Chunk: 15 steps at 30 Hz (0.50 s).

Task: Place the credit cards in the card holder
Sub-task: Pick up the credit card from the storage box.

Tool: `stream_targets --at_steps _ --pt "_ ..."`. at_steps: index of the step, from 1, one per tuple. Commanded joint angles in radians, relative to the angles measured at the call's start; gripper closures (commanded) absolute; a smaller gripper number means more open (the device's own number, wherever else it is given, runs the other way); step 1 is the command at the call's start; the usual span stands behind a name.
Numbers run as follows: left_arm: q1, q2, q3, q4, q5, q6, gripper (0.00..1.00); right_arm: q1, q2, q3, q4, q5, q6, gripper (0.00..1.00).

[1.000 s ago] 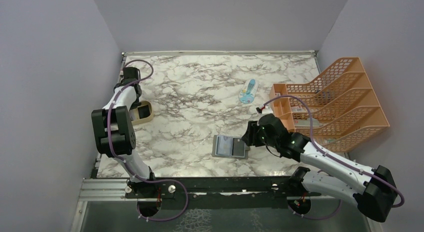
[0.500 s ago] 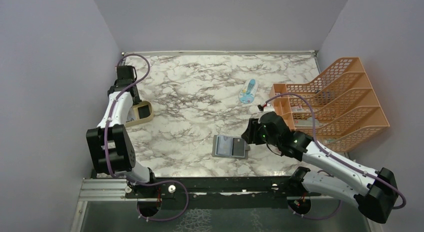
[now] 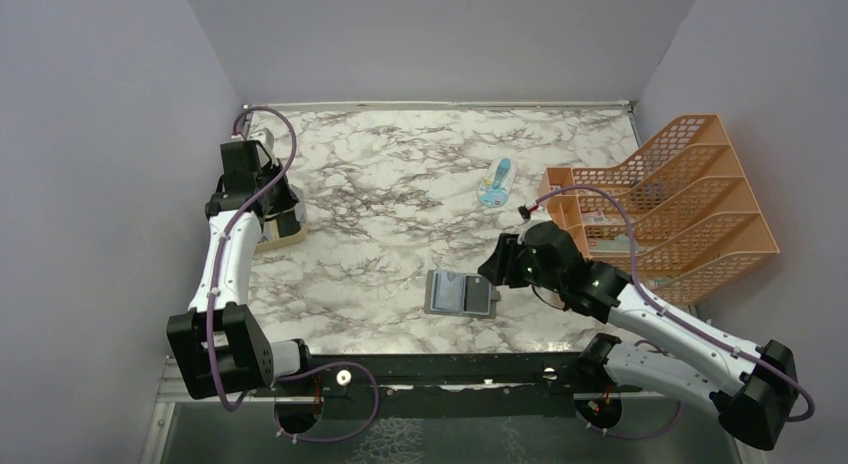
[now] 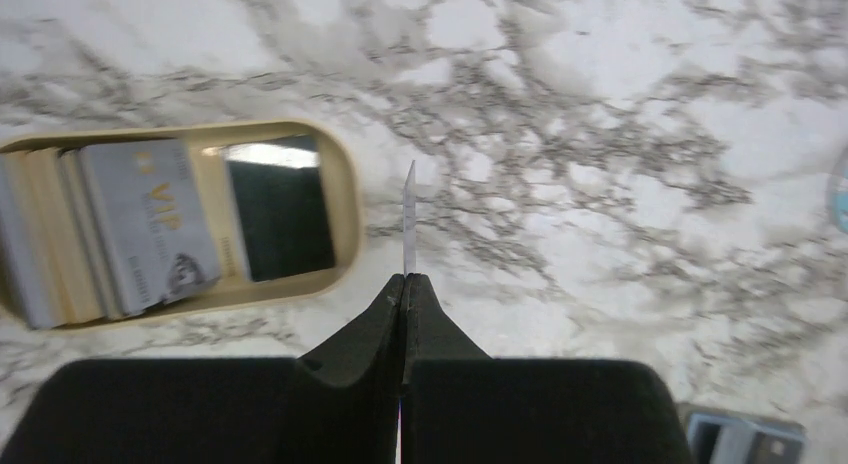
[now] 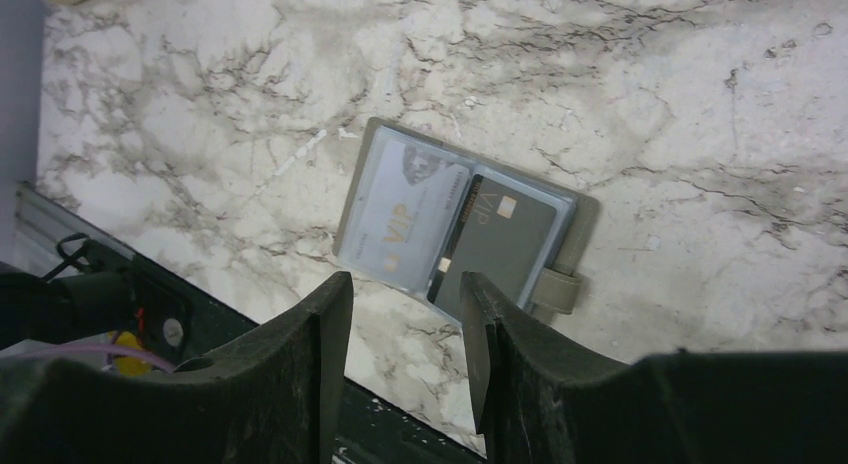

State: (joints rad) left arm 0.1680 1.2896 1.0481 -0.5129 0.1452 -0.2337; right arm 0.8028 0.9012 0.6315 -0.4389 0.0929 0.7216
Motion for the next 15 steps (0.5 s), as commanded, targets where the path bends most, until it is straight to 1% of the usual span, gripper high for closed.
stream_targets --at_steps 1,4,6,8,11,15 --pt "0.002 -0.050 -0.024 0.077 0.326 -0.074 1.00 0.001 -0.032 0.001 0.106 -0.077 0.034 0.56" --pt "0.000 -0.082 -0.041 0.106 0.424 -0.115 1.00 0.001 -0.022 0.014 0.139 -0.122 0.049 0.57" --pt "-0.013 -0.100 -0.051 0.115 0.458 -0.128 1.00 0.001 -0.013 0.034 0.134 -0.147 0.069 0.57" --pt "-0.033 -0.113 -0.060 0.123 0.497 -0.140 1.00 0.001 -0.014 0.038 0.170 -0.177 0.075 0.58" --pt "-0.069 -0.130 -0.094 0.180 0.585 -0.191 1.00 0.002 -0.023 0.030 0.241 -0.203 0.076 0.58" --pt "-0.149 -0.158 -0.131 0.242 0.633 -0.264 1.00 0.001 0.003 0.059 0.267 -0.185 0.083 0.58"
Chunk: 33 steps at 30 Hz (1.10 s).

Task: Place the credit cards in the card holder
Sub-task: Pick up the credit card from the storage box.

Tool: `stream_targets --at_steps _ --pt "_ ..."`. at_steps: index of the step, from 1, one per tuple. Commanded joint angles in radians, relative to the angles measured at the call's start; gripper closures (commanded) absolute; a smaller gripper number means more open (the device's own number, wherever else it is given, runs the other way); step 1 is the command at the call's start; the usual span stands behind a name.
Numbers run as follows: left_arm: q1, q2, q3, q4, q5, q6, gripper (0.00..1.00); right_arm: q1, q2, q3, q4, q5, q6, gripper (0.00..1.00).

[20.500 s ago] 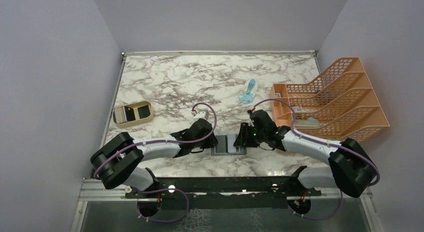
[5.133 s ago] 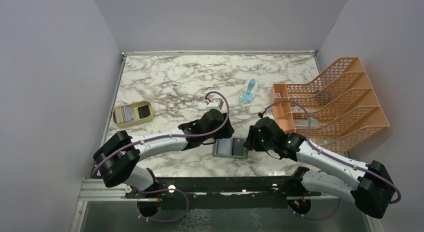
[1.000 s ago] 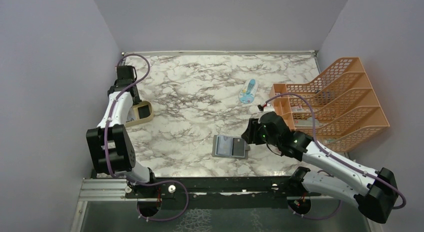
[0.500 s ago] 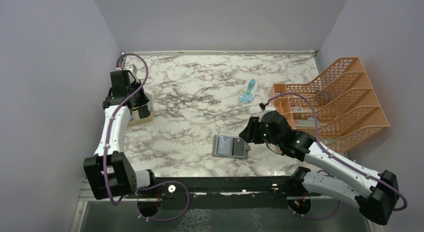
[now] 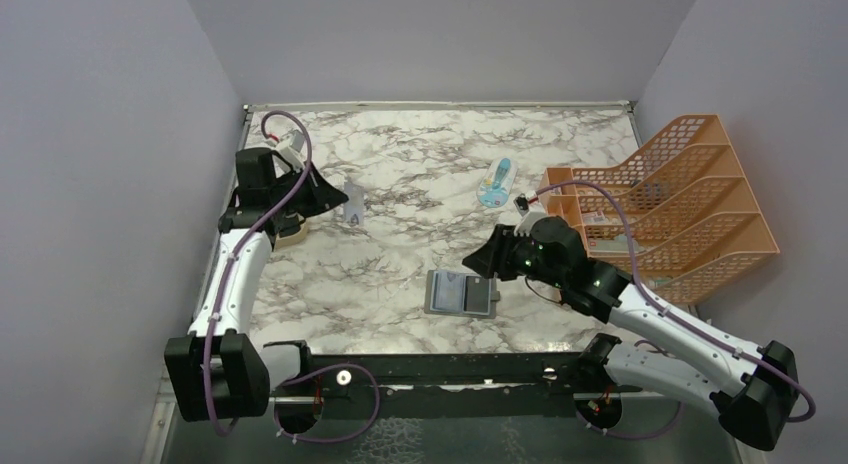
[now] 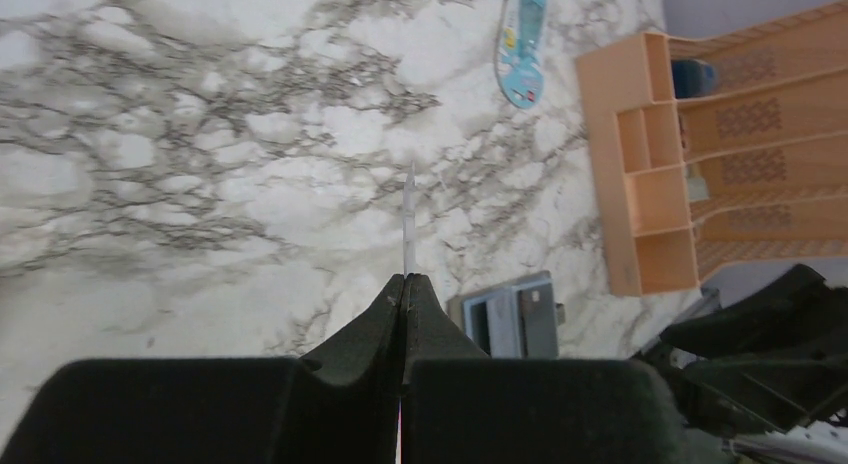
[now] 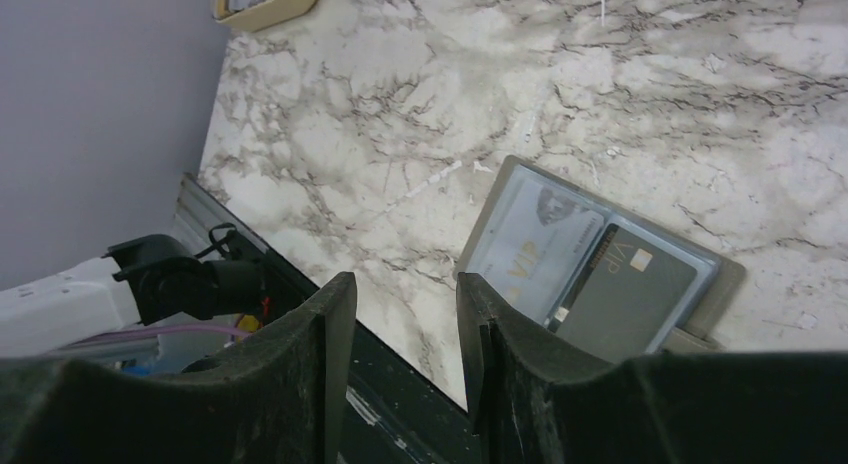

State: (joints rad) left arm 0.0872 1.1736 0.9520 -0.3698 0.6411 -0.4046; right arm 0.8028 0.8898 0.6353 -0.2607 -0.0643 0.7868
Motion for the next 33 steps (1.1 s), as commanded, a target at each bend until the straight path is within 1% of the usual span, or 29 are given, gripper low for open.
stream_targets --at_steps 1,6,9,12,14,17,20,22,28,30,33 --pt "-0.090 -0.051 -0.049 0.121 0.143 -0.113 1.00 0.001 0.026 0.066 0.097 -0.032 0.018 0.58" --pt "-0.236 -0.088 -0.145 0.322 0.192 -0.295 1.00 0.001 0.081 0.131 0.112 -0.057 0.020 0.60" --pt "-0.302 -0.114 -0.215 0.482 0.193 -0.424 1.00 0.001 0.077 0.120 0.153 -0.076 0.034 0.60" --pt "-0.364 -0.123 -0.258 0.613 0.193 -0.523 1.00 0.000 0.039 0.080 0.242 -0.111 0.043 0.59" --pt "-0.406 -0.119 -0.256 0.626 0.187 -0.537 1.00 0.001 0.010 0.049 0.299 -0.119 0.067 0.59" --pt "-0.456 -0.116 -0.253 0.634 0.178 -0.548 1.00 0.001 -0.010 0.056 0.295 -0.098 0.080 0.58" --pt "-0.497 -0.125 -0.258 0.647 0.154 -0.565 1.00 0.000 -0.004 0.081 0.232 -0.058 0.106 0.58" --pt "-0.523 -0.128 -0.262 0.657 0.139 -0.573 1.00 0.001 0.014 0.094 0.186 -0.033 0.132 0.56" --pt "-0.588 -0.143 -0.291 0.749 0.121 -0.656 1.00 0.001 0.066 0.075 0.258 -0.107 0.181 0.56" --pt "-0.599 -0.153 -0.293 0.752 0.116 -0.660 1.00 0.001 0.061 0.055 0.297 -0.119 0.185 0.61" --pt "-0.602 -0.170 -0.307 0.752 0.102 -0.672 1.00 0.001 0.037 0.014 0.346 -0.120 0.194 0.75"
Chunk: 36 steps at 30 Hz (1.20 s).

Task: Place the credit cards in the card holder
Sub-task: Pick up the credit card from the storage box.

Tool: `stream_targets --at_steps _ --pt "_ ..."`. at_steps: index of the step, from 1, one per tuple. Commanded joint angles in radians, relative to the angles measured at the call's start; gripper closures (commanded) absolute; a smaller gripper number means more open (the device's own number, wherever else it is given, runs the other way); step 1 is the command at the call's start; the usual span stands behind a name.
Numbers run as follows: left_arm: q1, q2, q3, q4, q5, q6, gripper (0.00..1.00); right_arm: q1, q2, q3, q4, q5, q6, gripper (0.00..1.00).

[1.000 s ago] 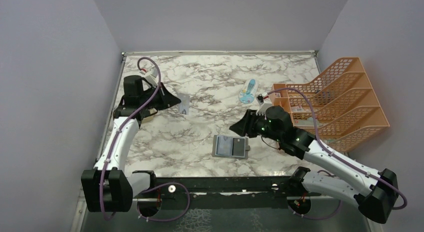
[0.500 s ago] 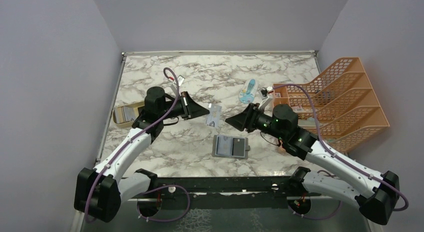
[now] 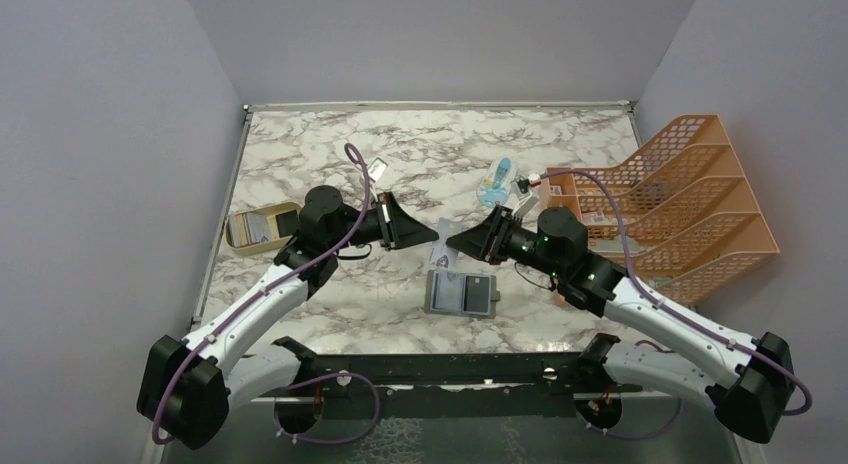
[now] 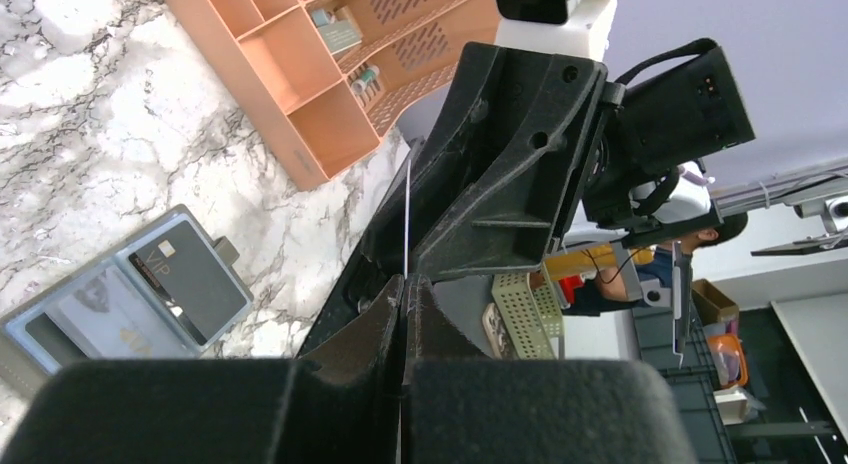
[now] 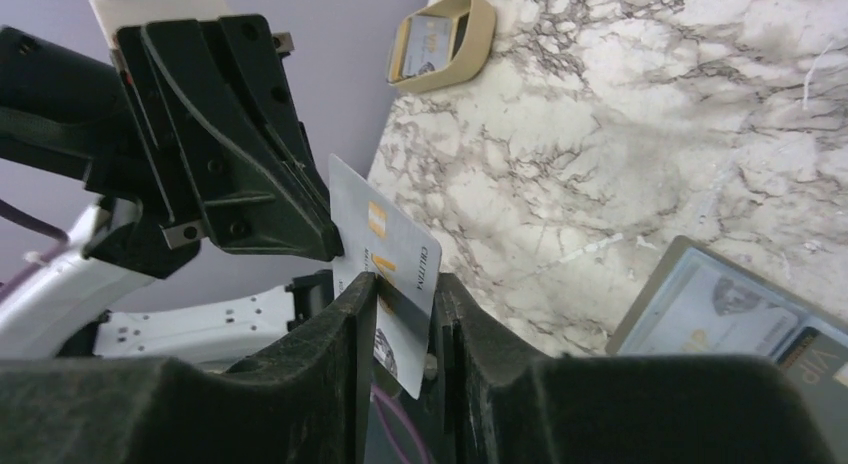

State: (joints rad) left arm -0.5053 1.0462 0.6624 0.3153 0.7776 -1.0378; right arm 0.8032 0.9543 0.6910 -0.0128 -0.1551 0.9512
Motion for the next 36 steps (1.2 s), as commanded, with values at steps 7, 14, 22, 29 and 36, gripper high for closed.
stream_targets --at_steps 7,14,22,29,36 --pt "-0.010 -0.106 -0.071 0.067 -0.136 -0.061 0.86 0.001 -0.056 -0.063 0.036 0.012 0.041 0.99" --pt "-0.011 -0.070 -0.054 -0.100 -0.227 0.025 0.59 0.001 -0.076 -0.062 -0.082 0.101 -0.061 0.99" --pt "-0.019 0.013 -0.034 -0.202 -0.323 0.164 0.62 0.001 0.021 0.009 -0.245 0.164 -0.201 0.99" --pt "-0.077 0.104 -0.049 -0.196 -0.345 0.207 0.70 -0.022 0.100 -0.011 -0.276 0.149 -0.221 0.99" --pt "-0.188 0.240 -0.078 -0.101 -0.376 0.190 0.72 -0.109 0.132 -0.045 -0.296 0.093 -0.219 0.99"
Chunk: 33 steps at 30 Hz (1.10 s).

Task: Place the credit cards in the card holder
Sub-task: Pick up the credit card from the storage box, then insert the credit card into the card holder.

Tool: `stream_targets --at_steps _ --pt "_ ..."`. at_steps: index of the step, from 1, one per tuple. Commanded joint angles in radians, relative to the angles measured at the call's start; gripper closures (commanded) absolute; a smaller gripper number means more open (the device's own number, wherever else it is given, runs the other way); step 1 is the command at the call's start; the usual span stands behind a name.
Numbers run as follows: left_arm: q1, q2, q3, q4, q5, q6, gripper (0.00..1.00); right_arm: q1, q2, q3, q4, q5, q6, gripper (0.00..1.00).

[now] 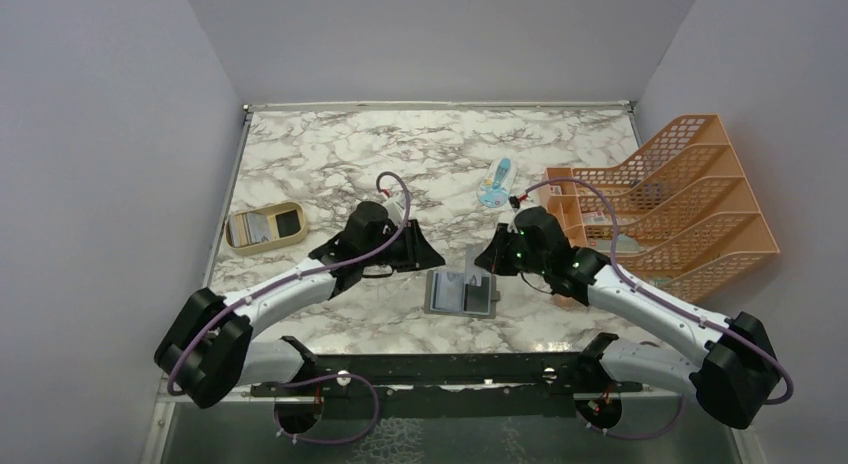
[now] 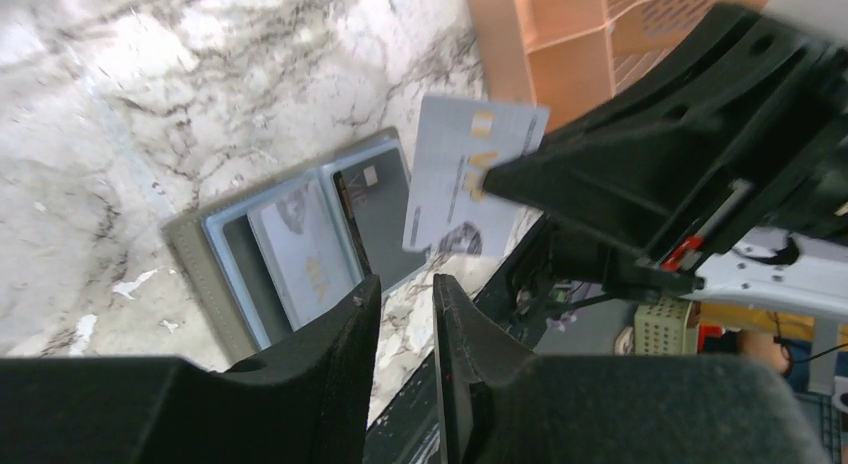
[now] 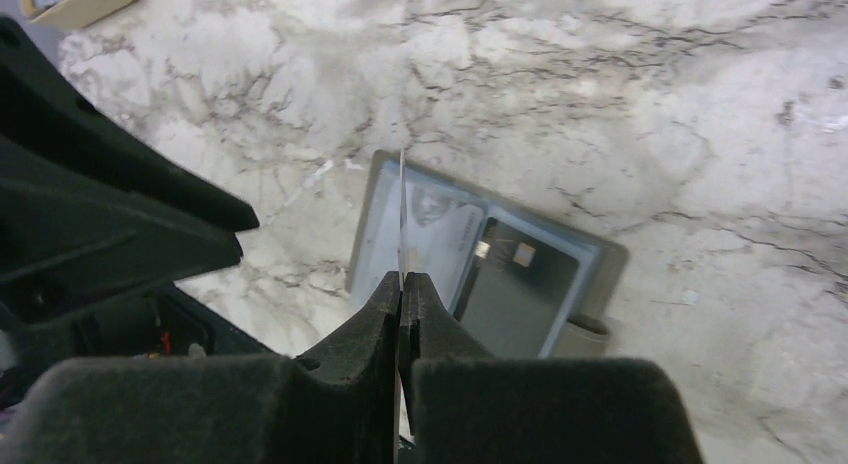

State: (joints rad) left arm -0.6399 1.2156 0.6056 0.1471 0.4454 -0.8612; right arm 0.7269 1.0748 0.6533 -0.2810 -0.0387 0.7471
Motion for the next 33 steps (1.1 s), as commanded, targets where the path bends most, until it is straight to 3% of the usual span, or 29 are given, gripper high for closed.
stream_targets --at_steps 1,7,13,23,33 --pt "-0.065 0.092 -0.023 0.078 -0.048 0.014 0.73 -0.033 0.016 0.000 -0.043 -0.020 -0.012 0.99" --pt "-0.102 0.147 -0.023 0.080 -0.092 0.036 0.73 -0.034 0.080 0.066 -0.166 -0.021 0.012 0.99" --pt "-0.106 0.113 -0.035 0.032 -0.169 0.071 0.63 -0.032 0.150 0.078 -0.196 -0.073 0.058 0.99" --pt "-0.116 0.174 -0.049 0.066 -0.149 0.076 0.60 -0.032 0.272 0.114 -0.211 -0.132 0.146 0.99" --pt "-0.162 0.268 -0.033 0.109 -0.131 0.059 0.60 -0.033 0.286 0.106 -0.216 -0.095 0.158 0.99"
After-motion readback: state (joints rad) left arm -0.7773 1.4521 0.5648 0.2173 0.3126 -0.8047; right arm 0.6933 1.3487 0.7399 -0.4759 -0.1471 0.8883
